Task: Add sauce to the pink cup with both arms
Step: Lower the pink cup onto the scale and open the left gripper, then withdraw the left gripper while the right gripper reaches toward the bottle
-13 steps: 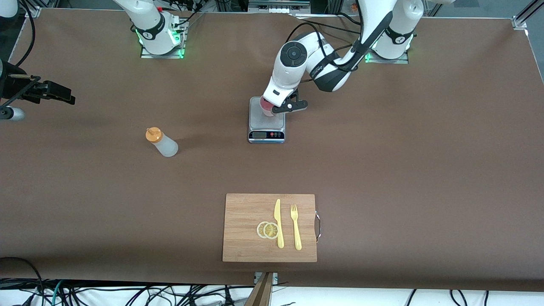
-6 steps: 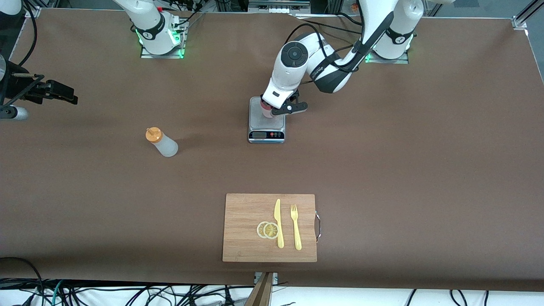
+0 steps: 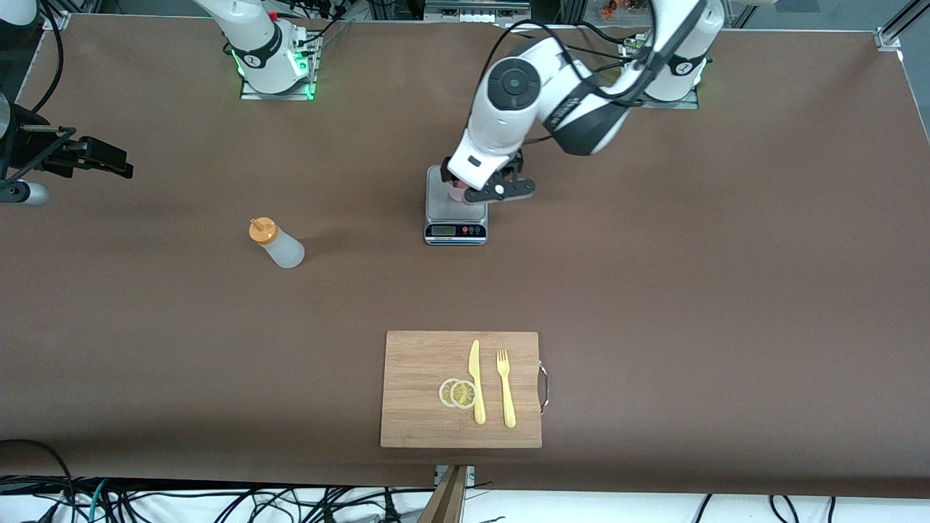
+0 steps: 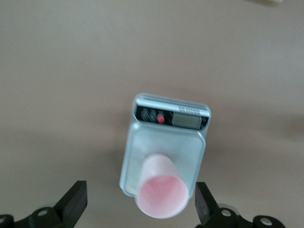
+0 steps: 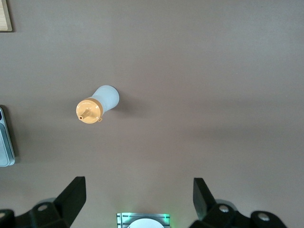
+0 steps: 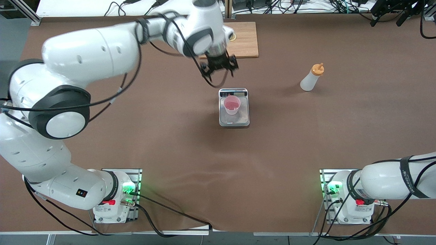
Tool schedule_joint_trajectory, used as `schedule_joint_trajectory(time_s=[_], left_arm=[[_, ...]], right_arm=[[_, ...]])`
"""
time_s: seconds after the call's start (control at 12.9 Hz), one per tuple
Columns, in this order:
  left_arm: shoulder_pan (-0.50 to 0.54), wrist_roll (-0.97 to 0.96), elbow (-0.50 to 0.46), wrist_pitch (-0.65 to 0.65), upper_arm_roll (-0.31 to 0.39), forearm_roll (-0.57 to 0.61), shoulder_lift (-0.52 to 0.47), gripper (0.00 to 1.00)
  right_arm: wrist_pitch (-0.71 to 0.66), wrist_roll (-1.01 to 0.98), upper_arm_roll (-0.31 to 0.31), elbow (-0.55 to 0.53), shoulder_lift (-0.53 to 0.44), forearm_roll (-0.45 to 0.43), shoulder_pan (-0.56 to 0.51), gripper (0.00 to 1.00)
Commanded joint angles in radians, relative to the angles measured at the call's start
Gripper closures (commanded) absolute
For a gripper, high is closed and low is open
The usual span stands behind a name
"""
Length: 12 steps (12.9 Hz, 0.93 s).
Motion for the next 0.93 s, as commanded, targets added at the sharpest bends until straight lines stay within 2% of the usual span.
schedule_joint_trajectory(time_s=[0.0, 0.08, 0.16, 0.39, 0.47, 0.62, 0.78, 0.85], left_arm=[[0.048, 0.301, 0.105, -0.161, 0.098, -0.028, -0.045, 0.00], [0.076, 0.448, 0.132, -0.193, 0.120, -0.031, -0.063, 0.00], [0.107, 0.503, 0.142, -0.219, 0.141, -0.031, -0.083, 0.00], [0.168, 0.517, 0.186, -0.291, 0.271, -0.031, -0.146, 0.00], [0.205, 0.555, 0.197, -0.311, 0.291, -0.030, -0.161, 0.00], [0.260, 0.749, 0.226, -0.388, 0.322, -0.020, -0.181, 0.00], [0.280, 0.863, 0.258, -0.488, 0.405, -0.017, -0.187, 0.00], [0.299, 0.915, 0.269, -0.511, 0.437, -0.014, -0.189, 0.00]], right_arm=[[-0.021, 0.003, 0.005, 0.017, -0.002, 0.004, 0.001, 0.00], [-0.022, 0.002, 0.005, 0.016, -0.001, 0.006, 0.001, 0.00], [-0.022, 0.002, 0.005, 0.016, 0.004, 0.006, 0.001, 0.00], [-0.021, 0.001, 0.005, 0.016, 0.016, 0.006, 0.006, 0.00], [-0.025, -0.008, 0.005, 0.013, 0.034, 0.006, 0.010, 0.00], [-0.033, -0.110, 0.005, 0.004, 0.048, 0.020, 0.016, 0.00], [-0.018, -0.239, 0.004, -0.035, 0.052, 0.026, 0.018, 0.01], [-0.010, -0.351, -0.003, -0.062, 0.049, 0.076, 0.017, 0.01]])
